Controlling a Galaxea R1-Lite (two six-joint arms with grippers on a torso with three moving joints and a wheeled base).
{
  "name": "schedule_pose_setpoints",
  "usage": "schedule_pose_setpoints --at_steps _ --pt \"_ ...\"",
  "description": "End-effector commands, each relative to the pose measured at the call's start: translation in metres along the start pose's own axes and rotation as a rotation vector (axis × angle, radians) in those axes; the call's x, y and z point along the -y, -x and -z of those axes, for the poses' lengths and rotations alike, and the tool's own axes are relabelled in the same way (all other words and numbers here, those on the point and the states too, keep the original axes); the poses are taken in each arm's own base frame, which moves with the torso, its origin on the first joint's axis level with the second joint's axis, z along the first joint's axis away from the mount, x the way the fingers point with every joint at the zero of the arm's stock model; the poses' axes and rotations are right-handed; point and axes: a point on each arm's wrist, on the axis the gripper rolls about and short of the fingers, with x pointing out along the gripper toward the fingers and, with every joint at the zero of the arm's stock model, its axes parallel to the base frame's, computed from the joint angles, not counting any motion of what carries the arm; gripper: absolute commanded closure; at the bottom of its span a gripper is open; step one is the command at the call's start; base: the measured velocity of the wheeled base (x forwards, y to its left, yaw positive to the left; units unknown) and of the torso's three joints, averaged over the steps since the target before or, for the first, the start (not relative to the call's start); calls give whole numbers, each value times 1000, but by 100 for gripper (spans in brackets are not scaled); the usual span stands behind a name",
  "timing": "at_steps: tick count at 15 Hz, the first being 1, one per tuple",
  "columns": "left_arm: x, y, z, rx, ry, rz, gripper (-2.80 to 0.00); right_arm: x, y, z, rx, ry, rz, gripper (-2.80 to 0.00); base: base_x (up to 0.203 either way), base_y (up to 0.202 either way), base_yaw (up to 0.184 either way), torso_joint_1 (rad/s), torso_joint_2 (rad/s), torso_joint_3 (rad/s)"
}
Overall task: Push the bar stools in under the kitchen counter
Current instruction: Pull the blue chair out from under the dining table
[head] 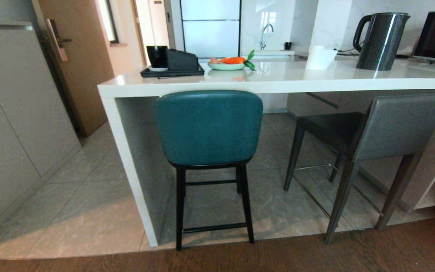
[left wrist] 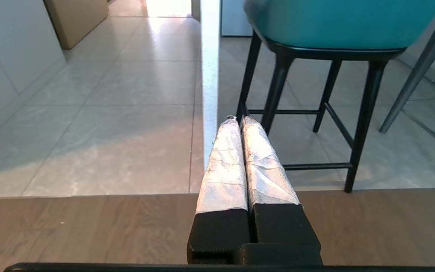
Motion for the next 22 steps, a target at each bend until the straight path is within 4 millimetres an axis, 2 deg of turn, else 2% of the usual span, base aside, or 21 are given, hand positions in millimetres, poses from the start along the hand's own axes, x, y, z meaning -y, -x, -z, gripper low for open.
schedule_pose_setpoints --at_steps 1,15,22 --pt "0 0 1 -6 0 -2 0 0 0 1 -4 1 0 0 0 122 -2 2 1 2" --pt "0 0 1 -6 0 -1 0 0 0 1 -4 0 0 0 0 4 0 0 0 0" --pt "0 0 1 -6 0 -1 0 0 0 1 -4 0 0 0 177 0 2 1 0 2"
